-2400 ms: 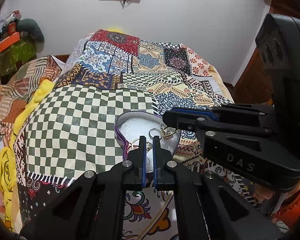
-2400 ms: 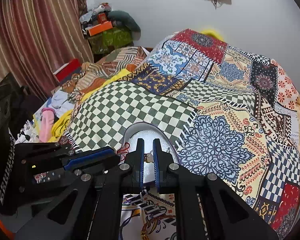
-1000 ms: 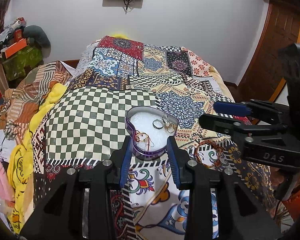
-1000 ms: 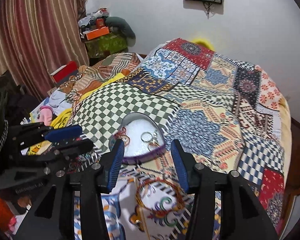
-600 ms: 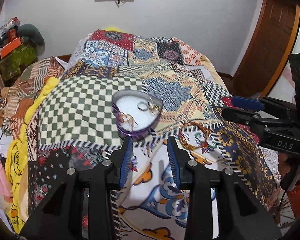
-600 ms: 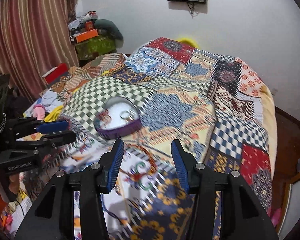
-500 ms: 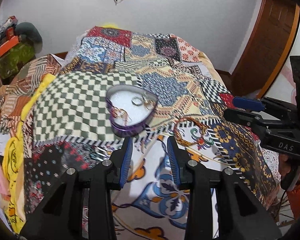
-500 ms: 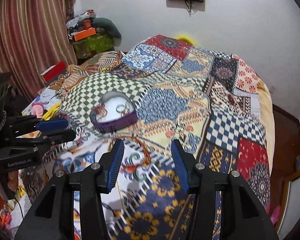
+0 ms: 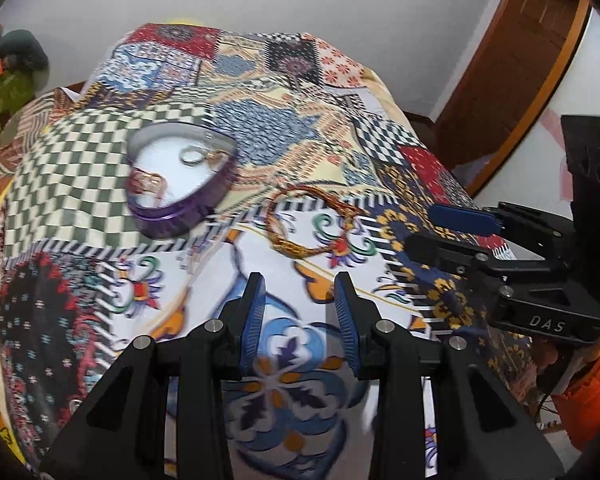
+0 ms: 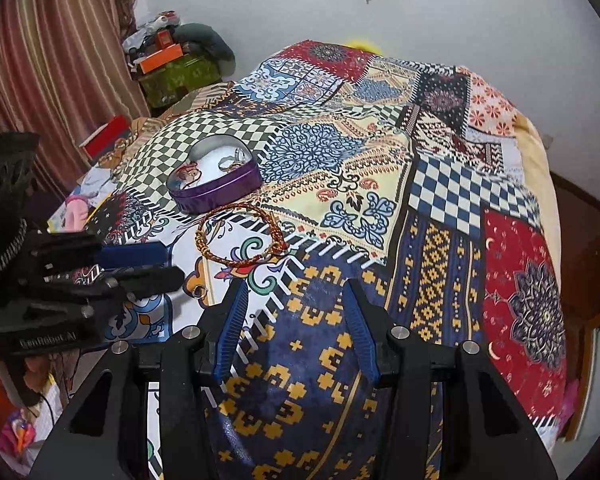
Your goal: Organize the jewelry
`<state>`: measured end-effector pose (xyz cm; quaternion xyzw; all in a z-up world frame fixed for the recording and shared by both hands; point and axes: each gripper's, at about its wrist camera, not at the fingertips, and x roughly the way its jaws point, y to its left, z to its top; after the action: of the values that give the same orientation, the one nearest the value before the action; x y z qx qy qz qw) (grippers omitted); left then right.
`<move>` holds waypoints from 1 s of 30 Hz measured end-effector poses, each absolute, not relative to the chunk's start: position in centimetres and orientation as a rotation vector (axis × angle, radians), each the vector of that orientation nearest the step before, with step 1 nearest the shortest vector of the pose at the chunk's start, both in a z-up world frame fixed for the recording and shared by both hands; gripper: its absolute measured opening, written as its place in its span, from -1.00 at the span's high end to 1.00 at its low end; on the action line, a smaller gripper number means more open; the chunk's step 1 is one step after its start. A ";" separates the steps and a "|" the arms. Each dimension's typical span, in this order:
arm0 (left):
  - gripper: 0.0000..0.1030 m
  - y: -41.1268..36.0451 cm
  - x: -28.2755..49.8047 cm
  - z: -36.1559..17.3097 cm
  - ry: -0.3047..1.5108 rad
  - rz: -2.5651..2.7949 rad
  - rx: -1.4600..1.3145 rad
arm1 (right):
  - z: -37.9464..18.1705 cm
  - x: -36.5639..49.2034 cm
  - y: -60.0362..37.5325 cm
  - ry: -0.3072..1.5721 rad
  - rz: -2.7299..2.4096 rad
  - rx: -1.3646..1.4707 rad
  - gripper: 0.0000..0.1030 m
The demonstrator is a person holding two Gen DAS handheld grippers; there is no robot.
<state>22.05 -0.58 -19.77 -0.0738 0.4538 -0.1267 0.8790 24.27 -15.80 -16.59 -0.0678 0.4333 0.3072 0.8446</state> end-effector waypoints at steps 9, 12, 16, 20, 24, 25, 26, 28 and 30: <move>0.38 -2.8 22.2 -20.3 0.932 -0.298 -0.089 | -16.6 24.2 -16.1 0.918 0.648 -0.123 0.12; 0.65 -3.2 22.1 -20.6 0.929 -0.287 -0.051 | -16.7 24.2 -16.0 0.921 0.649 -0.121 0.12; 0.82 -2.7 22.1 -20.8 0.928 -0.296 -0.074 | -16.8 24.4 -15.9 0.924 0.651 -0.117 0.12; 0.83 -2.5 22.0 -20.9 0.915 -0.304 -0.082 | -16.7 24.7 -15.6 0.922 0.652 -0.111 0.12; 0.83 -2.2 21.9 -20.5 0.904 -0.292 -0.092 | -16.5 25.2 -14.9 0.916 0.650 -0.110 0.12; 0.83 -1.9 21.8 -20.4 0.899 -0.283 -0.092 | -16.5 25.3 -14.7 0.915 0.650 -0.112 0.12; 0.83 -1.6 21.8 -20.3 0.892 -0.272 -0.092 | -16.5 25.4 -14.4 0.911 0.651 -0.112 0.12; 0.83 -0.8 21.8 -19.9 0.878 -0.252 -0.103 | -16.6 25.8 -13.9 0.908 0.649 -0.116 0.12; 0.83 -0.1 21.8 -19.6 0.866 -0.239 -0.116 | -16.8 26.2 -13.4 0.912 0.650 -0.117 0.12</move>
<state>21.76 -0.07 -19.62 -0.0560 0.4185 -0.1156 0.8991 26.15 -13.38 -16.80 -0.0555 0.4321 0.3079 0.8458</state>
